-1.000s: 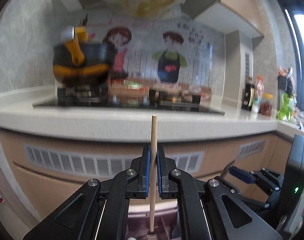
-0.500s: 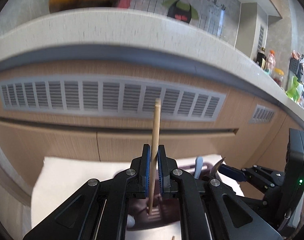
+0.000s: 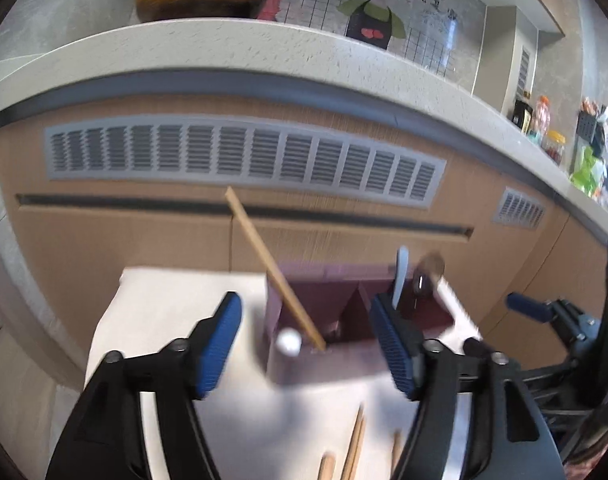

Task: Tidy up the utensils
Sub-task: 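Open both grippers and withdraw them back toward the utensils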

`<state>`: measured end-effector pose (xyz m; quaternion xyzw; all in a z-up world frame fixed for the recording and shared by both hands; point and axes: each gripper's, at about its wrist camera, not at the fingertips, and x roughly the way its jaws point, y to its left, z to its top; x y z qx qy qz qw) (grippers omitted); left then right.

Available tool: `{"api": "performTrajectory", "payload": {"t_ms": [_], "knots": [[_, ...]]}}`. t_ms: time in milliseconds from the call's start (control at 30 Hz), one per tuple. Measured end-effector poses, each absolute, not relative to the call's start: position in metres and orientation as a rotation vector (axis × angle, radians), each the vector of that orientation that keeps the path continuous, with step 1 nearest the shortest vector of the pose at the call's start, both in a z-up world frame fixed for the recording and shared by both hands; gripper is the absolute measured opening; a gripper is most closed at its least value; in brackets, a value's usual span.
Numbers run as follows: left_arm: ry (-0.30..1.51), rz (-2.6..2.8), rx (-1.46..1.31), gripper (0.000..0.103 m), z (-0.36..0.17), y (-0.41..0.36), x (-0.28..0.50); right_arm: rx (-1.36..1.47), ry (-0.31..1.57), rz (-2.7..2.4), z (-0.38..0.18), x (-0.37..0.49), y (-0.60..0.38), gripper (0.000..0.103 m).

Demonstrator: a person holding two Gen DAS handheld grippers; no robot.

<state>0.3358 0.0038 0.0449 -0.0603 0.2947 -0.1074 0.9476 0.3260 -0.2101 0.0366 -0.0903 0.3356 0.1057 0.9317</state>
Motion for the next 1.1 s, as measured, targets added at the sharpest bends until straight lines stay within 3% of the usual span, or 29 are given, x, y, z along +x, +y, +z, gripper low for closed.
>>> {"api": "performTrajectory", "payload": {"t_ms": [133, 367, 500, 533, 600, 633, 667, 800, 1100], "knots": [[0.689, -0.19, -0.083, 0.079, 0.019, 0.004, 0.308, -0.201, 0.758, 0.199, 0.012, 0.298, -0.207, 0.092], [0.842, -0.184, -0.054, 0.079, -0.029, 0.008, 0.246, -0.181, 0.908, 0.303, -0.033, 0.248, -0.198, 0.092], [0.865, -0.189, -0.015, 0.085, -0.043, 0.01, 0.215, -0.225, 0.96, 0.412, -0.048, 0.217, -0.187, 0.091], [0.872, -0.182, -0.014, 0.086, -0.046, 0.011, 0.211, -0.241, 0.972, 0.419, -0.052, 0.211, -0.184, 0.089], [0.887, -0.17, -0.028, 0.086, -0.052, 0.015, 0.204, -0.232, 1.003, 0.433, -0.056, 0.207, -0.178, 0.074], [0.893, -0.167, -0.041, 0.086, -0.054, 0.018, 0.202, -0.21, 1.034, 0.441, -0.06, 0.208, -0.176, 0.059], [0.901, -0.158, -0.062, 0.086, -0.056, 0.022, 0.201, -0.182, 1.064, 0.444, -0.065, 0.209, -0.175, 0.05], [0.913, -0.127, -0.093, 0.086, -0.058, 0.034, 0.2, -0.045, 1.144, 0.421, -0.074, 0.224, -0.169, 0.048], [0.929, -0.114, -0.107, 0.088, -0.062, 0.048, 0.196, -0.155, 1.113, 0.376, -0.073, 0.225, -0.146, 0.041]]}}
